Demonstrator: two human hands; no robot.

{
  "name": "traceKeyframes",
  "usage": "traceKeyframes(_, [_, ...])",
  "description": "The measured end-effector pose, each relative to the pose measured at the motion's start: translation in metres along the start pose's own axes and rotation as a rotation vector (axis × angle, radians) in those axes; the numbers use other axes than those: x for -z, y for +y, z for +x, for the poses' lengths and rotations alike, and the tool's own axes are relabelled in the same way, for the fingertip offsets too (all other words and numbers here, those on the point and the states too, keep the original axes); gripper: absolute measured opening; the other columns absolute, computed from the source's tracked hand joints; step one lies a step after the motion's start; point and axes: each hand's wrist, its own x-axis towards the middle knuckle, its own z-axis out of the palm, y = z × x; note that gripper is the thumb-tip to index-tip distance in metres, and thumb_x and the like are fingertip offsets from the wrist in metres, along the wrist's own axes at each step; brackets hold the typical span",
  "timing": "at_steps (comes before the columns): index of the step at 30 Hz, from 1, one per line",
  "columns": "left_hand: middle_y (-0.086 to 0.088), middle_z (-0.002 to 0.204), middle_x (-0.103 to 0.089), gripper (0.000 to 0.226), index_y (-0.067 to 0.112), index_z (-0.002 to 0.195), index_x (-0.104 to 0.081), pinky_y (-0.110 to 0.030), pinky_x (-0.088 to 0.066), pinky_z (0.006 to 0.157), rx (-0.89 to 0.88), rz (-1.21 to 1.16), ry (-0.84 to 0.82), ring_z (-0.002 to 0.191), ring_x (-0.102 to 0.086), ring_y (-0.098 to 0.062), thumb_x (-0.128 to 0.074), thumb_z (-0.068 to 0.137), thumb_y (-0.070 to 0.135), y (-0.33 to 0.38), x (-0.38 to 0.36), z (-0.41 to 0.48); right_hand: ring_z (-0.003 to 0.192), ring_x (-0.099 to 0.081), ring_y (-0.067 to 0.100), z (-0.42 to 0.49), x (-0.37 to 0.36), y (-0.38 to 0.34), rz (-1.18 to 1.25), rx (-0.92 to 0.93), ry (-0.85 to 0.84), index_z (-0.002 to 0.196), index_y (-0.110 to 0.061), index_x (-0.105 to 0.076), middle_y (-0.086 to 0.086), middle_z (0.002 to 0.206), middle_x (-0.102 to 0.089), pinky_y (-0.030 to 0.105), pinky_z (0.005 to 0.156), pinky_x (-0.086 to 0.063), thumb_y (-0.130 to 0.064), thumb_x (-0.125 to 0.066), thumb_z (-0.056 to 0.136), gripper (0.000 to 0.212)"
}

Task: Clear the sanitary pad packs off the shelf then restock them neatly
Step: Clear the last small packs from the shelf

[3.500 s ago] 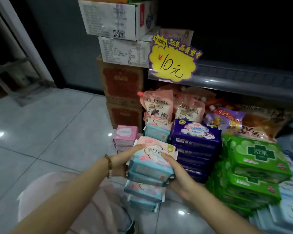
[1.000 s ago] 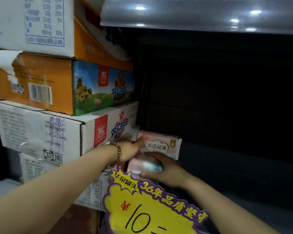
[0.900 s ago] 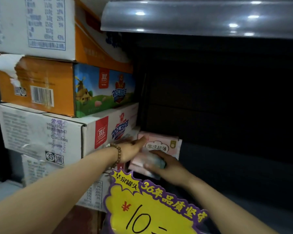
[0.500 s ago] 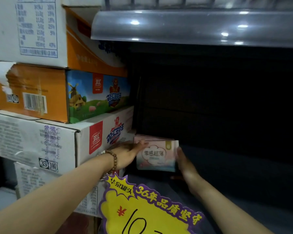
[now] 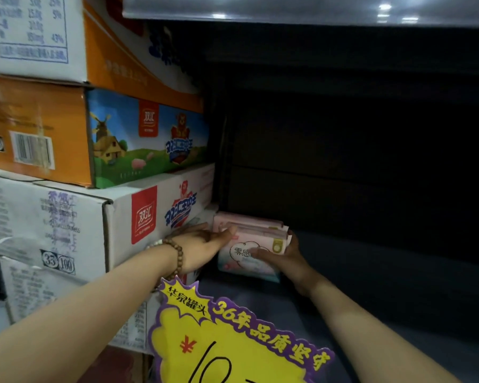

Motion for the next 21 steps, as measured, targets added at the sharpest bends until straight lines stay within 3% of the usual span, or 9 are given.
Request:
traceKeyframes(3, [0.002,0.159,-0.011,0.068,0.038,0.145,-0.028,-0.036,-0.002,0.117,-0.003,-0.008,-0.001,0.147,-0.004,-0.016,-0.005,0.089,0.067,0.001,0.0,-0.001,0.108,-0.066,0.026,0.003,0.004,-0.002,-0.077,-0.018,-0.12,0.125,-0.01,-0.056,0.011,0.115,-0.068,0.041,0.093,-0.054,-0.027,-0.092,0.051,0.084])
traceKeyframes(5, [0.003,0.159,-0.012,0.07,0.036,0.146,-0.027,-0.037,-0.004,0.118,0.003,-0.022,0.001,0.147,-0.005,-0.016,-0.006,0.088,0.068,-0.001,-0.001,0.0,0.111,-0.063,0.025,0.003,0.003,-0.002,-0.149,-0.016,-0.09,0.111,-0.02,-0.068,0.007,0.113,-0.069,0.041,0.096,-0.052,-0.044,-0.094,0.045,0.075])
traceKeyframes(7, [0.004,0.159,-0.013,0.073,0.037,0.146,-0.027,-0.038,-0.005,0.119,0.004,-0.017,0.006,0.147,-0.006,-0.016,-0.005,0.086,0.071,-0.004,-0.002,0.002,0.11,-0.064,0.021,0.005,0.001,0.003,-0.115,-0.035,-0.057,0.119,-0.019,-0.063,0.007,0.117,-0.066,0.041,0.093,-0.053,-0.05,-0.095,0.039,0.092])
traceKeyframes(10, [0.005,0.158,-0.016,0.083,0.037,0.146,-0.028,-0.038,-0.007,0.119,-0.02,-0.023,0.031,0.146,-0.01,-0.015,-0.002,0.078,0.076,-0.005,-0.005,0.004,0.104,-0.067,0.02,0.001,-0.004,0.003,-0.021,-0.072,-0.032,0.133,-0.009,-0.04,0.008,0.119,-0.064,0.041,0.087,-0.057,-0.043,-0.097,0.041,0.114])
traceKeyframes(15, [0.005,0.151,-0.036,0.082,0.039,0.14,-0.04,-0.034,-0.024,0.115,-0.102,-0.205,0.129,0.139,-0.032,-0.016,-0.003,0.08,0.079,-0.012,-0.007,0.011,0.101,-0.065,0.022,-0.016,-0.003,-0.007,0.051,-0.001,0.126,0.122,-0.011,-0.037,0.008,0.111,-0.062,0.042,0.088,-0.055,-0.009,-0.085,0.066,0.074])
traceKeyframes(18, [0.004,0.151,-0.035,0.068,0.039,0.144,-0.032,-0.031,-0.023,0.113,-0.111,-0.252,0.143,0.139,-0.032,-0.017,-0.007,0.088,0.069,-0.009,-0.005,0.007,0.095,-0.069,0.026,-0.029,0.005,-0.014,0.107,0.004,0.177,0.121,-0.004,-0.047,0.014,0.11,-0.067,0.042,0.082,-0.058,-0.031,-0.093,0.052,0.087])
traceKeyframes(21, [0.005,0.153,-0.031,0.089,0.037,0.147,-0.024,-0.031,-0.021,0.116,-0.135,-0.268,0.109,0.141,-0.028,-0.015,-0.005,0.074,0.086,-0.003,0.001,-0.004,0.094,-0.07,0.029,-0.057,0.024,-0.04,0.18,0.017,0.238,0.123,-0.002,-0.053,0.016,0.108,-0.07,0.048,0.082,-0.058,-0.036,-0.093,0.048,0.092])
